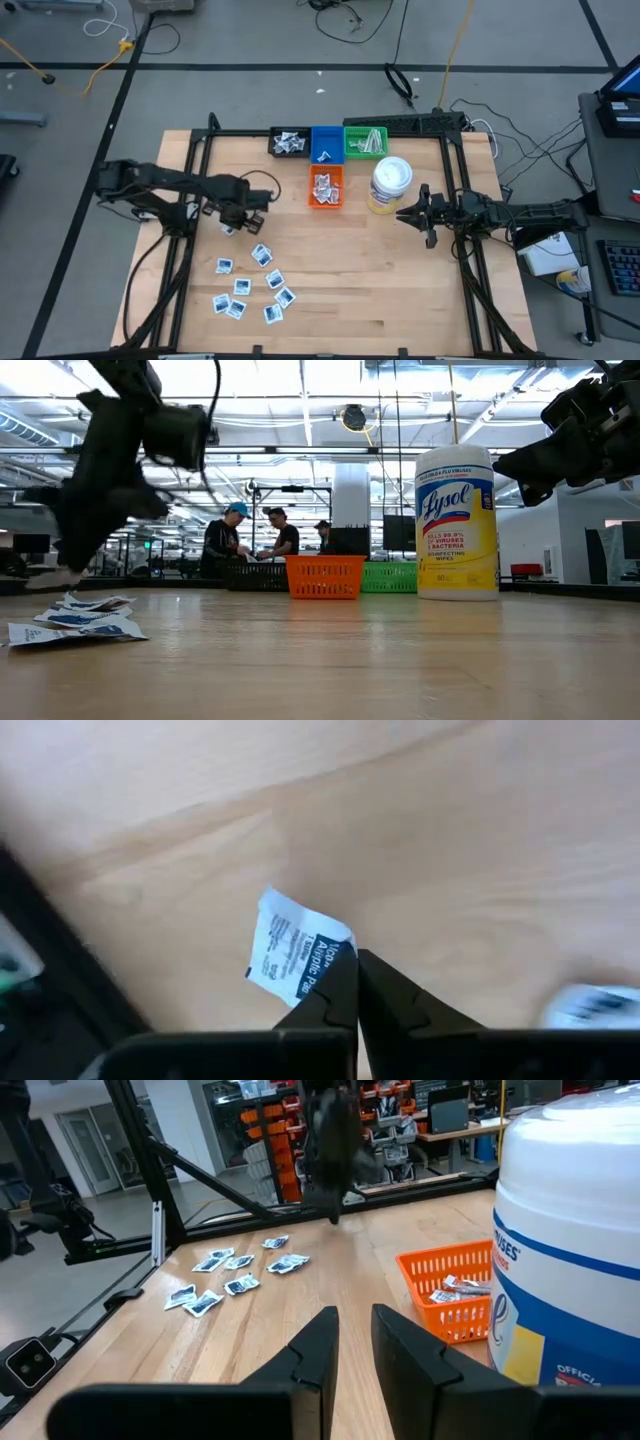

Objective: Pick & Place First Aid Supplies
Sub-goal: Put the blue alcohol pad into the blue bin

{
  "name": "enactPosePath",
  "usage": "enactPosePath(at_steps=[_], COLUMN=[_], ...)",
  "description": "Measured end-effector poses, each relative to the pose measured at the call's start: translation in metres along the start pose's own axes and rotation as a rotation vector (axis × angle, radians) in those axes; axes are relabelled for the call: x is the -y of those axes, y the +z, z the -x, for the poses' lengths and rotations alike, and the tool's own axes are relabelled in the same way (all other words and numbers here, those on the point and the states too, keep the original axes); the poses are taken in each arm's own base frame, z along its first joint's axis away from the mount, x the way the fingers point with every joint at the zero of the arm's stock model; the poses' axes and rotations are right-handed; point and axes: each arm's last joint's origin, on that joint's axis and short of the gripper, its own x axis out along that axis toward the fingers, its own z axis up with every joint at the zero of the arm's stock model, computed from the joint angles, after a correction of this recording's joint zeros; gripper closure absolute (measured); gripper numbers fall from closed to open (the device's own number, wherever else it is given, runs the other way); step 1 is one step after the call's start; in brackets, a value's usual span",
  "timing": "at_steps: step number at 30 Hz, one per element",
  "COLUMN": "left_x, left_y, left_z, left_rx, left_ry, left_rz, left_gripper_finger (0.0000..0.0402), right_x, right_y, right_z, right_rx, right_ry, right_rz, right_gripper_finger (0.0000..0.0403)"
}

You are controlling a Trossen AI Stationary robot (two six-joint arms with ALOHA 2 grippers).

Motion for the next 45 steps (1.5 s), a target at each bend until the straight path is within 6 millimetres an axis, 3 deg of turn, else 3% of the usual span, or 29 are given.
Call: enactPosePath(at_steps=[9,16,19,26,45], left_x=[-0.021,-0.028,-0.025,-0.009,0.035], left_y=[0.001,-0.002,0.008,0.053,0.213], left_z=[0.047,0.055,0.053,0.066,0.134], left_rx=[0.107,0.112,0.092,0.097,0.187], left_ry=[-0.246,-0.312,-0.327,-0.303,-0.369], left_rz=[0.005,-0.026,-0.036,-0.101,-0.185], left_gripper_finger=[0.0399,0.04,0.04,0.04,0.0401], right_x=[0.0,0.0,0.0,0.0,0.0], right_y=[0.0,0.0,0.0,0.0,0.0], right_z=[0.0,0.0,0.0,0.0,0.0], right_rx=[0.0,0.0,0.0,0.0,0.0], right_ry=[0.0,0.0,0.0,0.0,0.0], right_rz=[0.0,0.0,0.0,0.0,0.0], right_gripper_finger=[0.0344,0.0344,0.0344,0.0344,0.0344])
